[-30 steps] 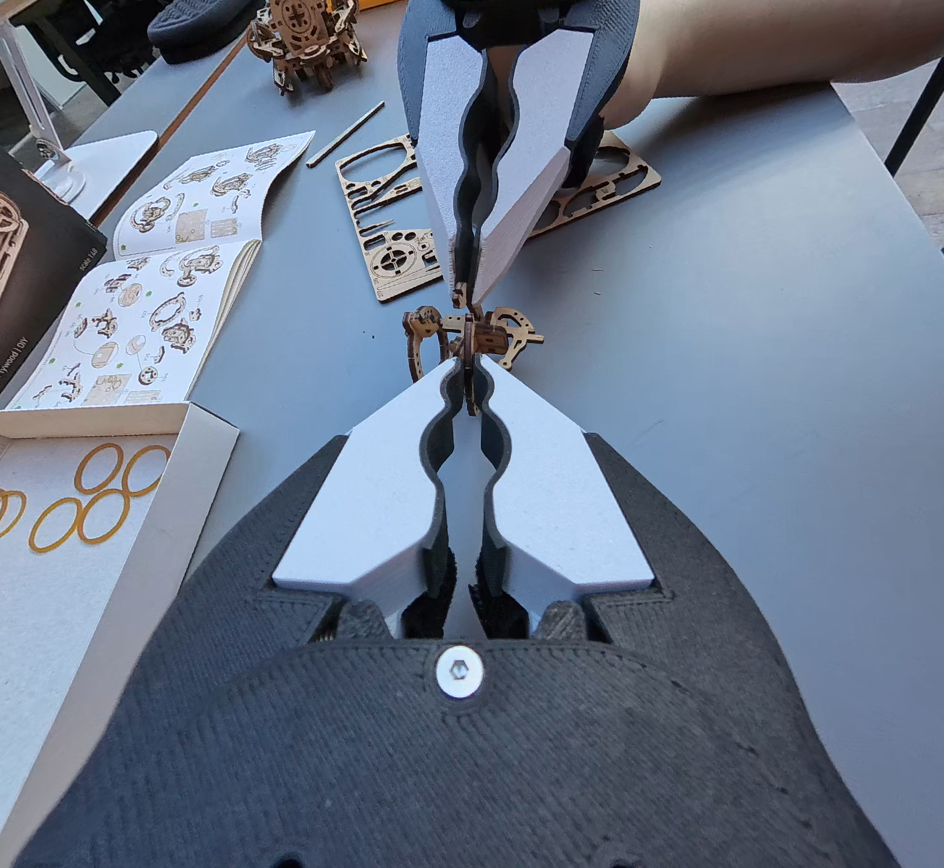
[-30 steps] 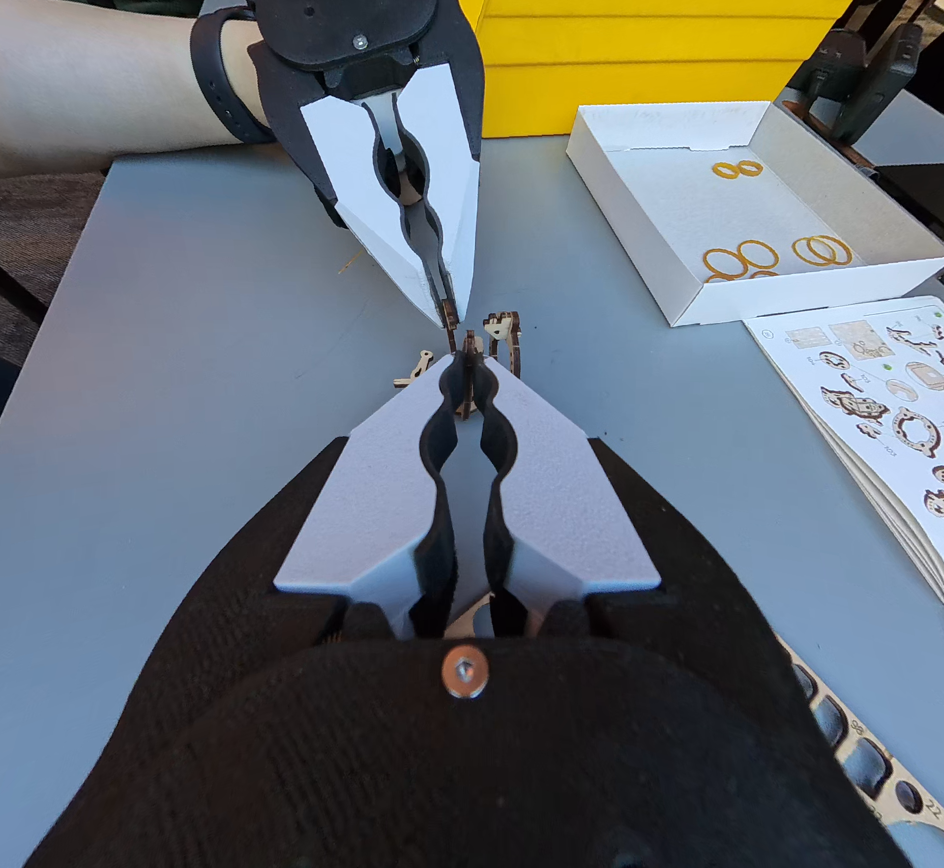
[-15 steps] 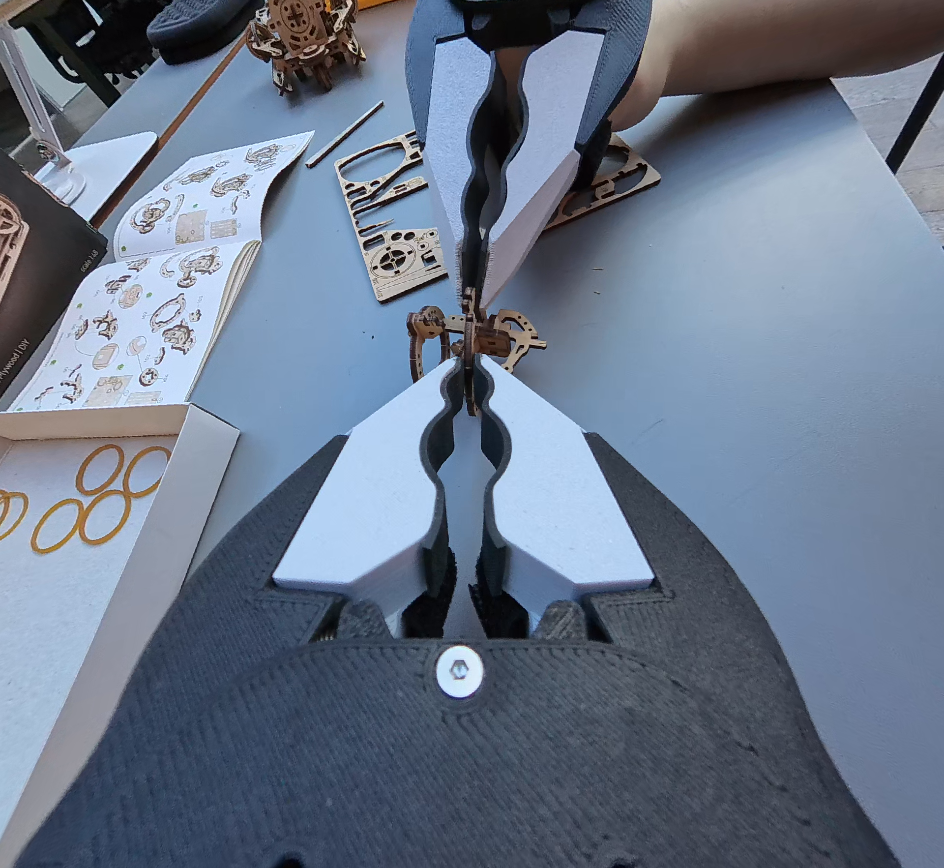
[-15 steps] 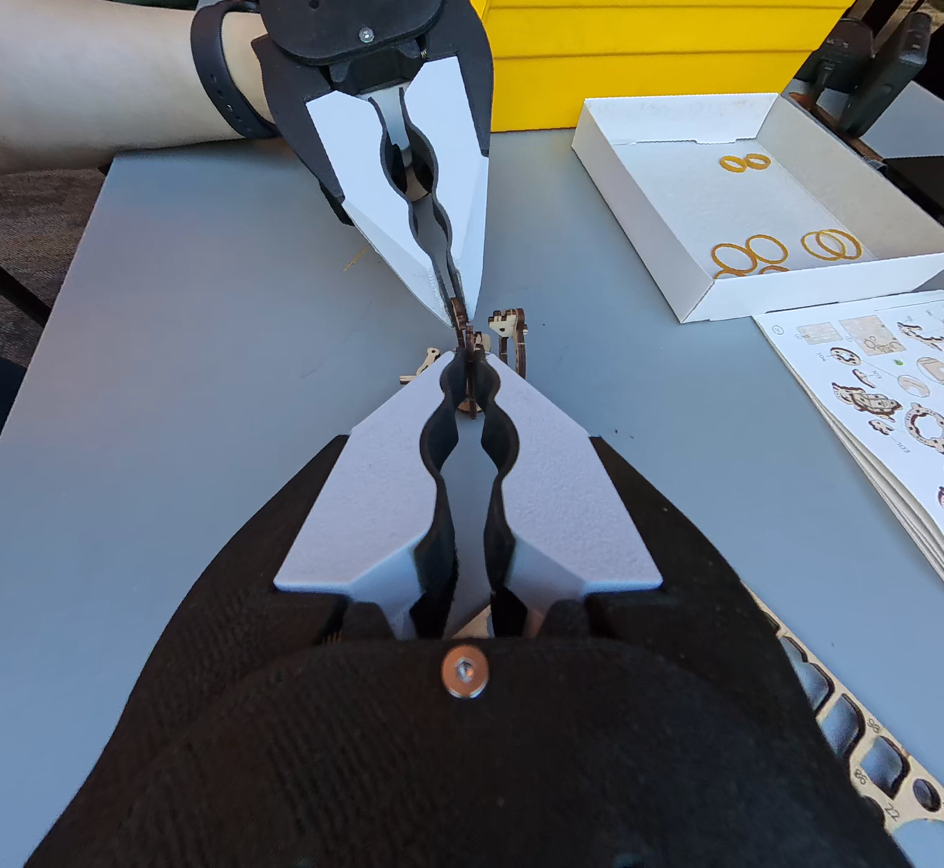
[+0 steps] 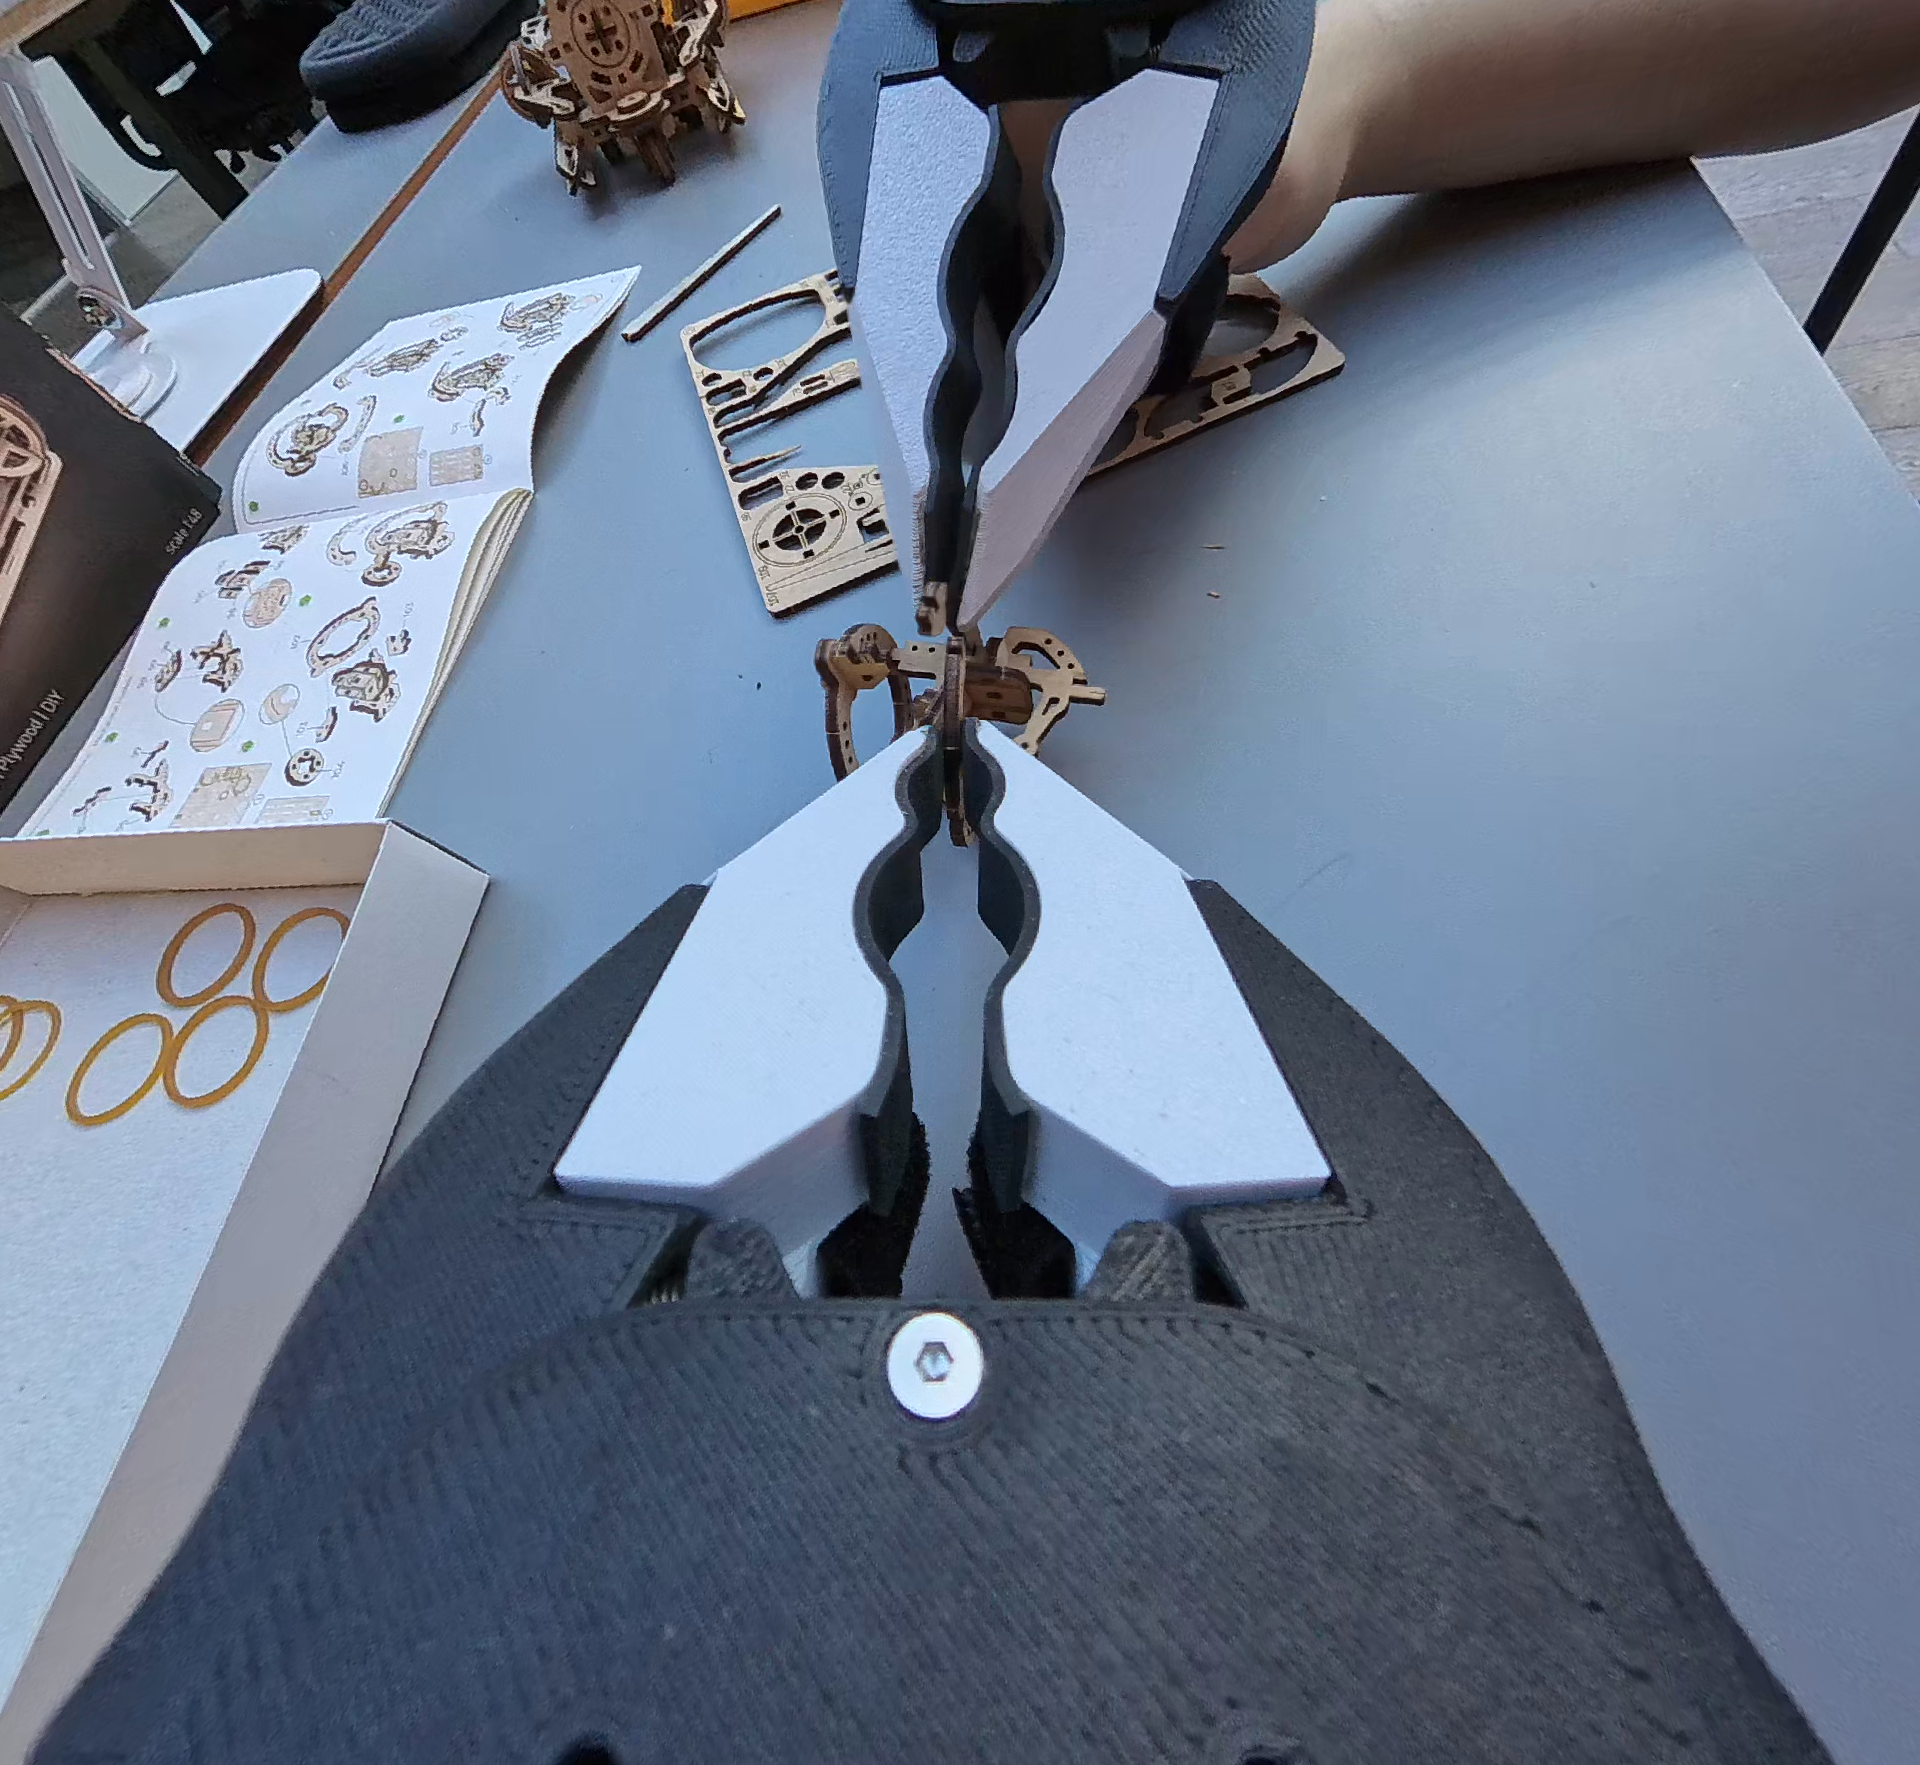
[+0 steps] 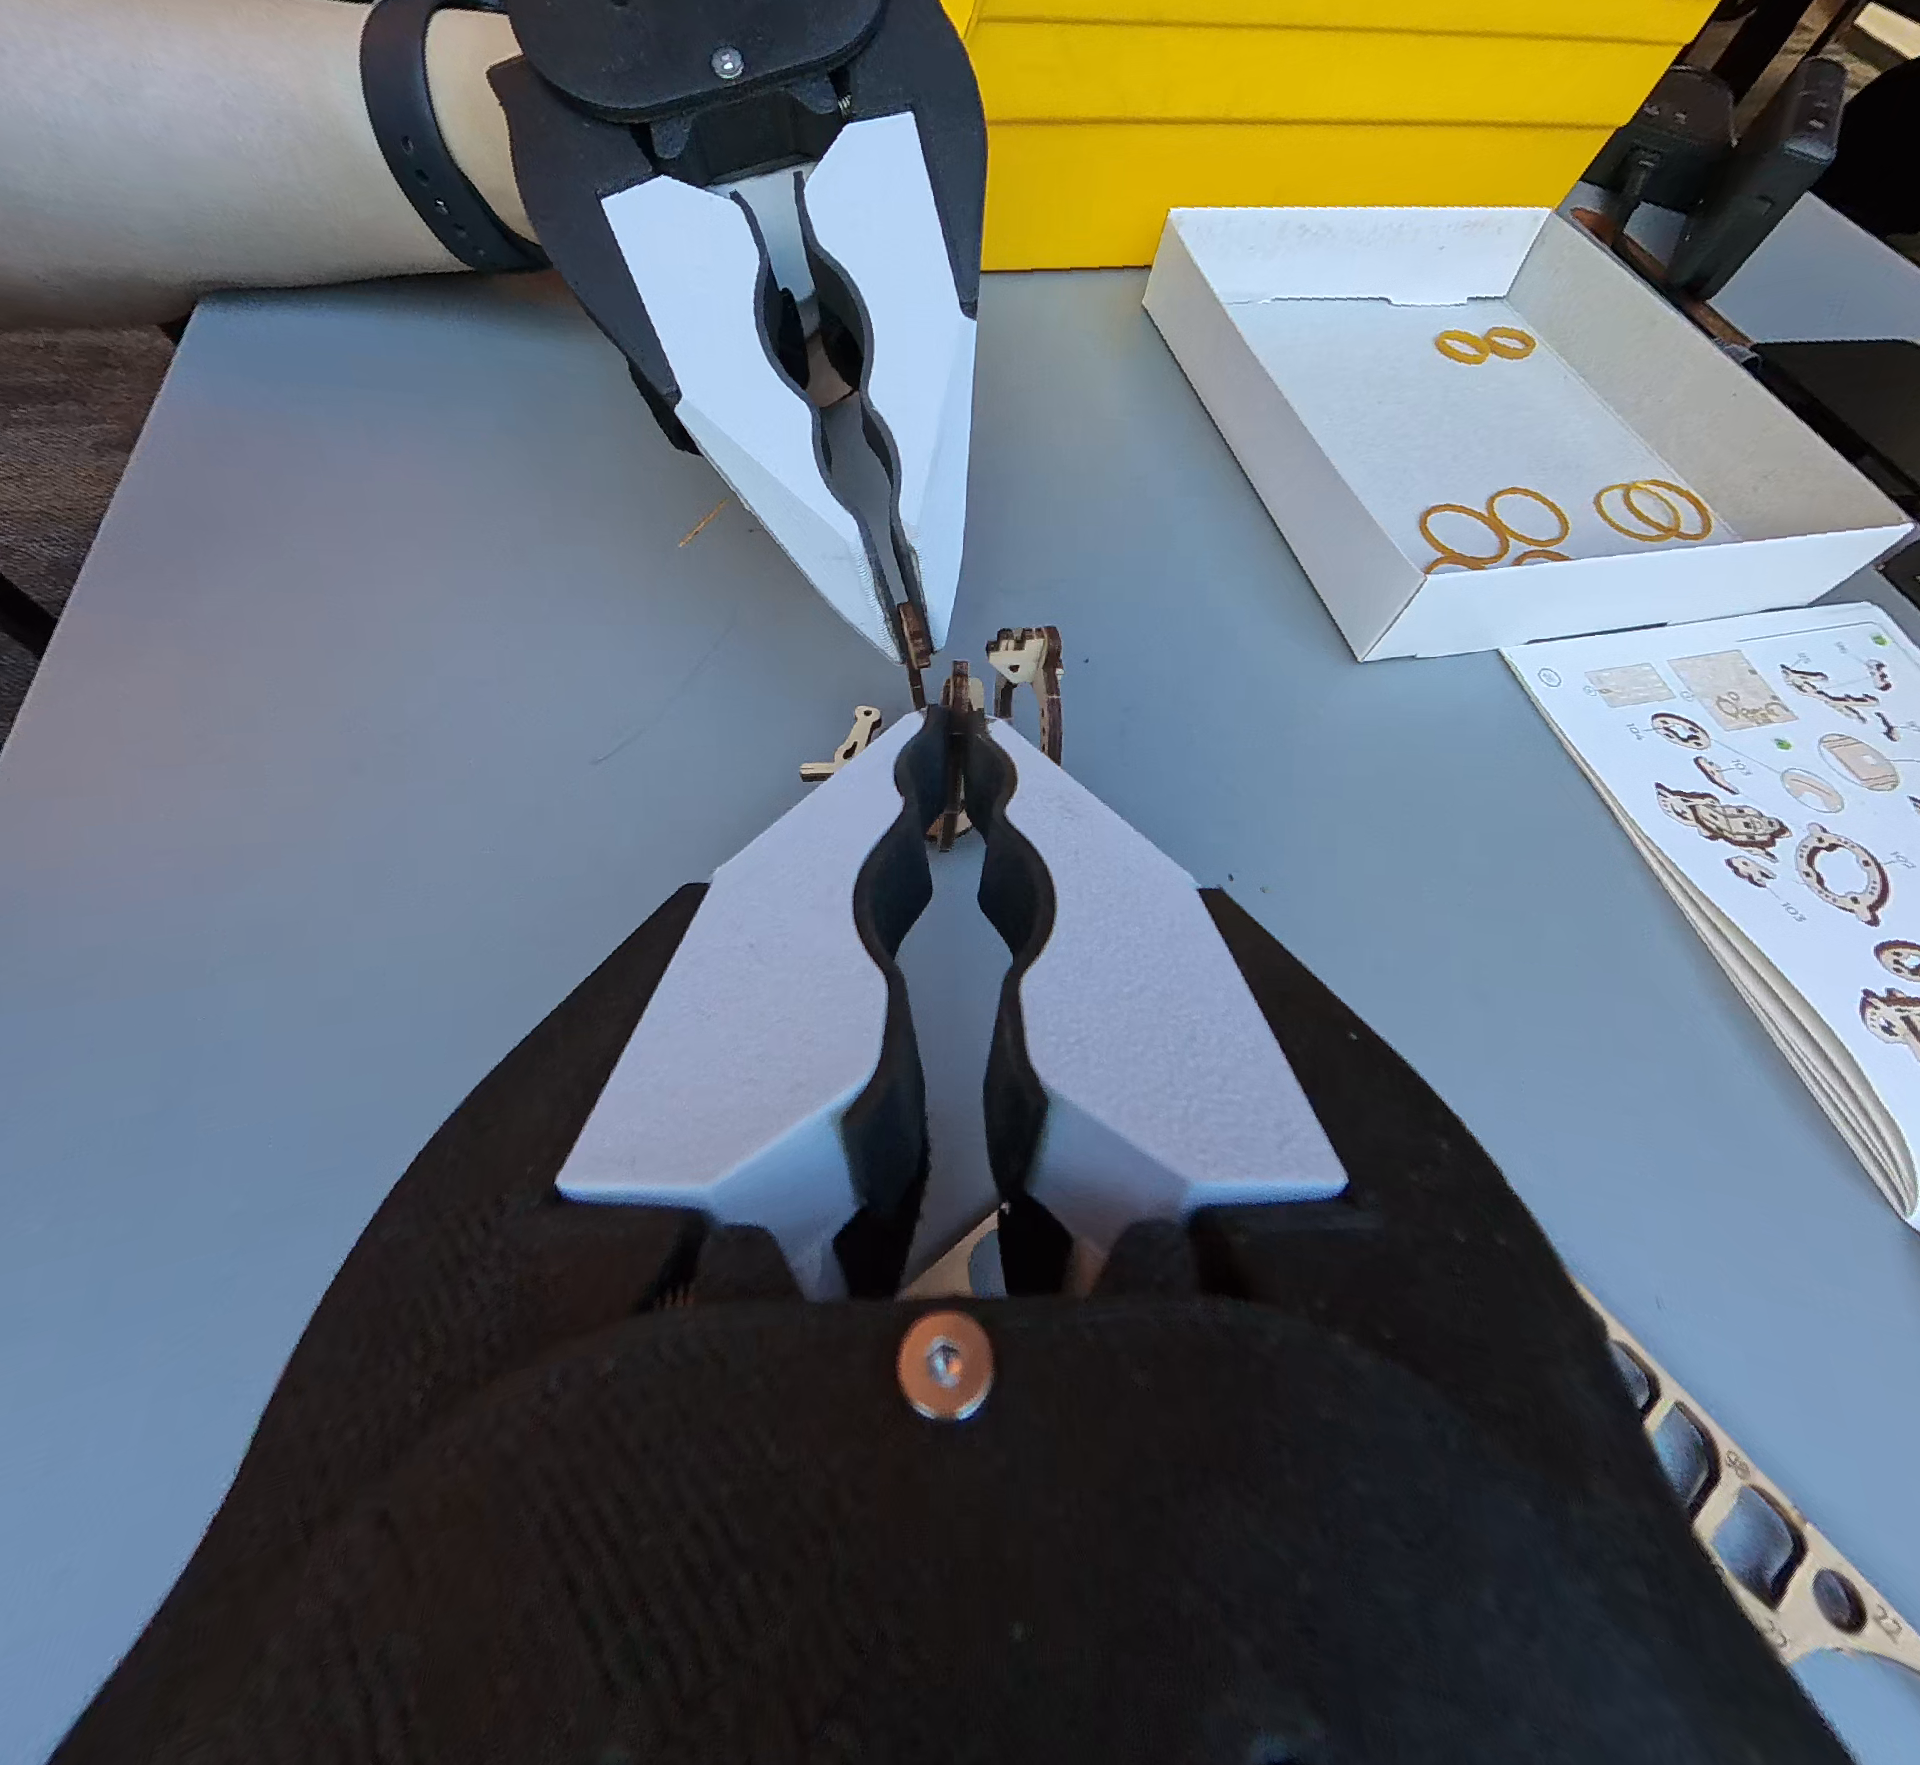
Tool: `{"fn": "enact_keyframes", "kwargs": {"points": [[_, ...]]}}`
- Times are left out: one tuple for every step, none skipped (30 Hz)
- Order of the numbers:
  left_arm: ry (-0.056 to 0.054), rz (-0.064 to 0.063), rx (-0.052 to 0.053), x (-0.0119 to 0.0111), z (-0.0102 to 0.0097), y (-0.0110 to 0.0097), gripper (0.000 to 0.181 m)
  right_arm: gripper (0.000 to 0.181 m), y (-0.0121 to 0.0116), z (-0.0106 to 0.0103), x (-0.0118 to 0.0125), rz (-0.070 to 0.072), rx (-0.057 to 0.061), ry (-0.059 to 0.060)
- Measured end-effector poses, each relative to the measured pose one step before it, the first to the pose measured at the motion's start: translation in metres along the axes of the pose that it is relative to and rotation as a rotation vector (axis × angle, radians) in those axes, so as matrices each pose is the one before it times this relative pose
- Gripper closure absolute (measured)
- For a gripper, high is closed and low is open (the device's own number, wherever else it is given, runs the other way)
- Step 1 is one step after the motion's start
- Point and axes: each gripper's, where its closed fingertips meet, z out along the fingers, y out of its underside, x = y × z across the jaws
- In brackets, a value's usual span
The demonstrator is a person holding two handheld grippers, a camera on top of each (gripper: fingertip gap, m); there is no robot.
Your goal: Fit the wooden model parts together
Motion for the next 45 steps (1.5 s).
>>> {"fn": "enact_keyframes", "kwargs": {"points": [[-0.0003, -0.0003, 0.0003, 0.00007, 0.00002, -0.00007, 0.181, 0.178, -0.00013, 0.00039, 0.00034, 0.0062, 0.0021, -0.0042], [-0.0007, -0.0002, 0.0006, -0.00009, -0.00009, -0.00013, 0.181, 0.178, 0.00007, -0.00012, 0.00037, 0.0087, -0.0005, -0.0046], [-0.0006, 0.0002, 0.0007, -0.00001, 0.00005, -0.00012, 0.181, 0.178, 0.00025, -0.00033, 0.00025, -0.0010, -0.0007, 0.0010], [-0.0001, -0.0004, 0.0000, 0.00002, 0.00014, 0.00004, 0.181, 0.178, 0.00004, -0.00010, -0.00027, 0.0011, 0.0009, 0.0003], [0.0008, -0.0011, -0.0007, 0.00003, -0.00010, 0.00028, 0.181, 0.178, -0.00005, 0.00019, -0.00081, 0.0039, -0.0006, -0.0029], [0.0003, -0.0003, -0.0007, -0.00001, -0.00014, 0.00016, 0.181, 0.178, -0.00004, 0.00004, -0.00051, 0.0044, -0.0010, -0.0009], [0.0004, 0.0000, 0.0004, -0.00002, -0.00006, 0.00001, 0.181, 0.178, 0.00009, -0.00024, -0.00041, -0.0046, 0.0005, 0.0009], [-0.0002, 0.0006, 0.0002, 0.00005, 0.00006, 0.00003, 0.181, 0.178, 0.00009, -0.00016, -0.00019, -0.0036, -0.0007, 0.0013], [-0.0007, 0.0020, -0.0006, 0.00003, -0.00008, -0.00008, 0.181, 0.178, -0.00004, -0.00020, 0.00047, -0.0079, 0.0016, 0.0046], [-0.0015, 0.0016, 0.0001, -0.00031, -0.00009, 0.00003, 0.181, 0.178, -0.00031, -0.00016, 0.00122, -0.0112, 0.0036, 0.0096], [0.0004, -0.0003, -0.0010, 0.00011, -0.00003, 0.00023, 0.181, 0.177, -0.00059, 0.00033, -0.00030, 0.0075, 0.0087, -0.0016], [-0.0001, 0.0005, -0.0009, 0.00001, -0.00001, -0.00003, 0.181, 0.178, -0.00057, -0.00012, -0.00019, 0.0158, 0.0060, -0.0086], [-0.0014, 0.0032, 0.0002, 0.00002, -0.00006, -0.00034, 0.181, 0.178, -0.00027, -0.00104, 0.00088, 0.0088, 0.0062, -0.0065], [0.0013, 0.0034, -0.0005, 0.00064, 0.00022, -0.00036, 0.181, 0.179, 0.00004, -0.00116, 0.00054, 0.0012, 0.0036, -0.0044], [0.0033, 0.0043, -0.0041, 0.00117, 0.00051, 0.00023, 0.181, 0.178, -0.00087, -0.00100, -0.00049, -0.0067, 0.0076, -0.0020], [-0.0014, 0.0055, -0.0004, 0.00043, 0.00046, -0.00002, 0.181, 0.176, -0.00263, -0.00103, -0.00041, -0.0163, 0.0164, 0.0034], [0.0002, 0.0019, 0.0004, 0.00021, 0.00009, -0.00006, 0.181, 0.170, -0.00306, -0.00101, -0.00148, -0.0215, 0.0169, -0.0019], [0.0021, -0.0038, -0.0003, -0.00008, -0.00005, 0.00001, 0.181, 0.169, -0.00271, -0.00055, 0.00016, -0.0120, 0.0107, 0.0064], [0.0026, -0.0055, 0.0011, -0.00015, -0.00027, -0.00007, 0.181, 0.169, -0.00059, -0.00010, 0.00073, -0.0101, -0.0036, 0.0076], [0.0028, -0.0051, 0.0027, 0.00005, -0.00025, -0.00031, 0.181, 0.169, 0.00018, 0.00044, 0.00061, -0.0093, -0.0055, 0.0062], [0.0032, -0.0031, 0.0010, 0.00037, -0.00021, -0.00014, 0.181, 0.169, 0.00011, 0.00061, 0.00094, -0.0047, -0.0008, 0.0069], [0.0028, -0.0010, -0.0010, 0.00044, 0.00002, 0.00010, 0.181, 0.170, -0.00002, 0.00043, 0.00023, -0.0040, 0.0000, 0.0021], [0.0011, -0.0004, -0.0017, 0.00024, 0.00007, 0.00013, 0.181, 0.170, 0.00042, 0.00057, -0.00038, -0.0048, -0.0018, -0.0017], [0.0018, -0.0012, 0.0006, 0.00012, 0.00012, -0.00007, 0.181, 0.179, 0.00129, 0.00042, 0.00076, -0.0015, -0.0084, 0.0053], [0.0011, -0.0054, 0.0005, -0.00023, -0.00001, 0.00016, 0.181, 0.179, 0.00027, 0.00005, 0.00044, 0.0009, -0.0001, 0.0013], [0.0031, -0.0076, 0.0000, -0.00020, -0.00012, 0.00025, 0.181, 0.179, 0.00005, 0.00014, -0.00067, 0.0117, -0.0005, -0.0095], [0.0024, -0.0067, 0.0005, -0.00026, -0.00016, 0.00017, 0.181, 0.179, 0.00019, 0.00002, 0.00070, 0.0095, 0.0011, -0.0035], [0.0009, -0.0031, 0.0025, -0.00010, 0.00010, -0.00008, 0.181, 0.179, 0.00002, -0.00001, 0.00048, 0.0019, 0.0033, -0.0023], [-0.0006, 0.0015, 0.0014, 0.00006, -0.00003, -0.00008, 0.181, 0.179, 0.00064, 0.00016, -0.00033, 0.0013, -0.0030, -0.0036], [-0.0014, 0.0027, -0.0005, -0.00007, 0.00002, 0.00008, 0.181, 0.179, 0.00137, 0.00055, -0.00010, -0.0003, -0.0077, -0.0002], [-0.0021, 0.0021, -0.0012, -0.00020, 0.00001, 0.00029, 0.181, 0.179, 0.00223, 0.00100, -0.00025, 0.0005, -0.0123, -0.0013], [-0.0014, 0.0014, 0.0001, -0.00016, -0.00003, 0.00009, 0.181, 0.179, 0.00116, 0.00102, -0.00088, 0.0024, -0.0065, -0.0062], [-0.0009, -0.0004, -0.0002, -0.00022, 0.00007, 0.00002, 0.181, 0.179, 0.00010, 0.00032, 0.00011, 0.0050, -0.0012, -0.0025], [-0.0007, -0.0009, -0.0003, -0.00013, -0.00003, 0.00007, 0.181, 0.180, 0.00029, -0.00032, -0.00012, 0.0055, -0.0062, -0.0054], [-0.0009, 0.0002, 0.0001, -0.00002, 0.00006, 0.00005, 0.181, 0.180, 0.00016, -0.00002, -0.00066, 0.0079, -0.0023, -0.0073], [-0.0016, 0.0013, 0.0001, -0.00022, 0.00001, -0.00004, 0.181, 0.180, 0.00014, -0.00014, -0.00004, 0.0081, -0.0007, -0.0030], [-0.0027, 0.0019, 0.0003, -0.00019, -0.00001, 0.00001, 0.181, 0.180, -0.00007, -0.00007, -0.00035, 0.0045, 0.0017, -0.0050], [-0.0043, 0.0019, 0.0002, -0.00051, -0.00003, 0.00005, 0.181, 0.180, 0.00015, -0.00001, 0.00003, 0.0068, 0.0018, -0.0035], [-0.0051, 0.0037, 0.0008, -0.00053, -0.00006, -0.00006, 0.180, 0.180, 0.00005, 0.00002, 0.00020, 0.0076, 0.0016, -0.0033], [-0.0055, 0.0036, 0.0010, -0.00056, -0.00014, -0.00004, 0.180, 0.180, 0.00011, 0.00021, 0.00060, 0.0068, 0.0021, -0.0004], [-0.0020, 0.0018, 0.0008, -0.00024, -0.00017, 0.00007, 0.180, 0.180, -0.00005, 0.00008, 0.00047, 0.0054, 0.0020, -0.0015], [-0.0014, 0.0002, 0.0009, -0.00020, -0.00016, -0.00013, 0.180, 0.178, -0.00007, -0.00030, 0.00089, 0.0031, 0.0014, 0.0024], [-0.0009, -0.0008, 0.0017, -0.00022, -0.00029, -0.00011, 0.179, 0.176, -0.00073, -0.00061, 0.00143, -0.0009, 0.0053, 0.0081], [0.0009, -0.0004, 0.0013, -0.00004, -0.00027, -0.00018, 0.180, 0.175, -0.00069, -0.00080, 0.00095, 0.0014, 0.0048, 0.0044], [0.0001, 0.0000, 0.0002, -0.00006, -0.00017, 0.00008, 0.180, 0.174, -0.00081, -0.00080, 0.00034, 0.0042, 0.0052, -0.0002]]}}
